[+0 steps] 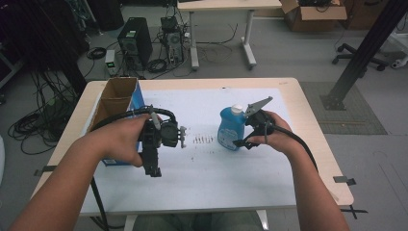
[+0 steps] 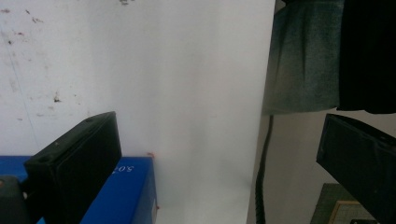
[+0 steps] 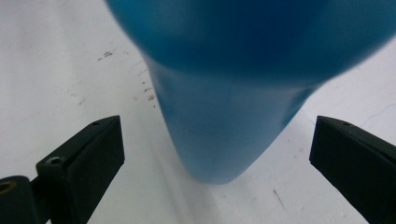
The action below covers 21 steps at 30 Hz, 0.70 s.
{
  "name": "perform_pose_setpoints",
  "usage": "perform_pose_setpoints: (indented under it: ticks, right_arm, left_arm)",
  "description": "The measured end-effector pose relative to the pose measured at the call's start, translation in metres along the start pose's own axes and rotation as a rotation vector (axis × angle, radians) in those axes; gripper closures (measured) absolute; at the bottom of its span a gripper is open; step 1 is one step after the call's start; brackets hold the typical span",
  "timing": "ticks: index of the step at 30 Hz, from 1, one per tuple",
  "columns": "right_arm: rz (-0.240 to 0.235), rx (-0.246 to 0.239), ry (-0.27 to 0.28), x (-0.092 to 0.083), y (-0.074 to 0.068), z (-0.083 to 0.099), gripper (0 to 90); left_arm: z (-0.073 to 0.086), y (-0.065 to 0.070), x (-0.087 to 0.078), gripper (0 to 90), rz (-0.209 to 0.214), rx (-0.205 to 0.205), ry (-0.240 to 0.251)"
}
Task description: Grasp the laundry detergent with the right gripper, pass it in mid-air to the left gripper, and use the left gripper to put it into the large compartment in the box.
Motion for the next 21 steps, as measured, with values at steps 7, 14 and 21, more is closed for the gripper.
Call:
perform_pose_setpoints:
  ticks: [7, 14, 21]
  right_arm:
    - [0.028, 0.027, 0.056, 0.002, 0.001, 0.001, 2.9]
    - [0.046, 0.04, 0.101, 0.006, 0.001, 0.002, 2.7]
    - [0.058, 0.054, 0.134, 0.011, 0.002, 0.003, 2.2]
  left_arm:
    - [-0.001, 0.003, 0.0, 0.3, -0.003, 0.007, 0.004]
    - [0.0, 0.003, 0.001, 0.3, -0.001, 0.008, 0.006]
    - [0.001, 0.002, 0.003, 0.3, 0.003, 0.005, 0.007]
Point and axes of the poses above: each handheld gripper's, and its own axes: x roughly forward along the jaws, z roughly out of its underside, y roughly to its right, the point moved 3 cm from there along x, roughly forward along the jaws, and after that the axes turned 1 degree about z, right-handed, at the moved point
